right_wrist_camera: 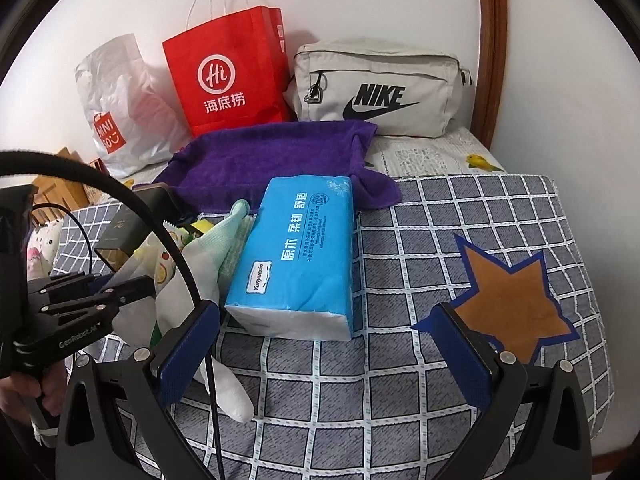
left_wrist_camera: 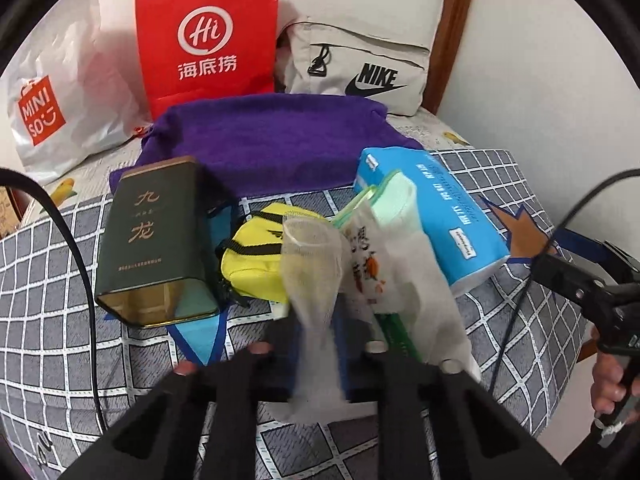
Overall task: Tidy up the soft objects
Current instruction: 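Grasp the white mesh bag with the left tool while the right tool grasps the white sock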
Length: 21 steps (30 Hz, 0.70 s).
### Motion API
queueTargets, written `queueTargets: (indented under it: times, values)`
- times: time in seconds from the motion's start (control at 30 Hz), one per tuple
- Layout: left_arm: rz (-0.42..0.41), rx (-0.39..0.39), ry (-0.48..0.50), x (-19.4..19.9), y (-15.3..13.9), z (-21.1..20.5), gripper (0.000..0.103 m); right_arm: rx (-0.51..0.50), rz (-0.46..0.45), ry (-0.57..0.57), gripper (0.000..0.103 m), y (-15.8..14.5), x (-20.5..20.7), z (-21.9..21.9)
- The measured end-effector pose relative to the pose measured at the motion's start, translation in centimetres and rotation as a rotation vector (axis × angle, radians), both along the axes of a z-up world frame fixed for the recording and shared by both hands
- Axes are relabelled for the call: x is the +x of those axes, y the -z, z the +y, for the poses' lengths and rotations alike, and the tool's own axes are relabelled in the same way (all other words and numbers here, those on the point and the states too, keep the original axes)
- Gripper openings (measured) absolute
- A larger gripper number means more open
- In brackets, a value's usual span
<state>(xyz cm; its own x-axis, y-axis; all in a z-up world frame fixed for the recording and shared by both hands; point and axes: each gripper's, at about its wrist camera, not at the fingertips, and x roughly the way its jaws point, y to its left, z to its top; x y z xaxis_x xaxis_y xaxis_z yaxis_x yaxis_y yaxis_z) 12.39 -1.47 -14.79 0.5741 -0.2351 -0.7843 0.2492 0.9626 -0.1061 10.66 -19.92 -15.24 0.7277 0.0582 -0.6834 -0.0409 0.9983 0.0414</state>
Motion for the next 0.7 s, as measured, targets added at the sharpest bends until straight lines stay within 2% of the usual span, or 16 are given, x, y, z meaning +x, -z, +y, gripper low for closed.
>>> queueTargets:
  times: [0.27, 0.43, 0.57, 0.7]
  values:
    - [-0.033, 0.008, 0.0, -0.3, -1.1, 0.4, 0.007, 0.07, -0.016, -0.042, 0.103, -0.3, 0.4, 0.1]
    - [-0.036, -0.015, -0.023, -0.6, -1.7, 1.8, 0.007, 0.108, -0.021, -0.121, 0.103, -0.5, 0.0, 1.2]
    - [-0.048, -0.012, -0.052, -0.8, -2.1, 3.2, 0.007, 0.091, -0.024, -0.193, 0.102, -0.3, -0.3, 3.1]
    - [-0.049, -0.015, -0.082, -0.9, -2.0, 4.6, 0.007, 0.036, -0.029, -0.249, 0.089, 0.5, -0.1, 5.4]
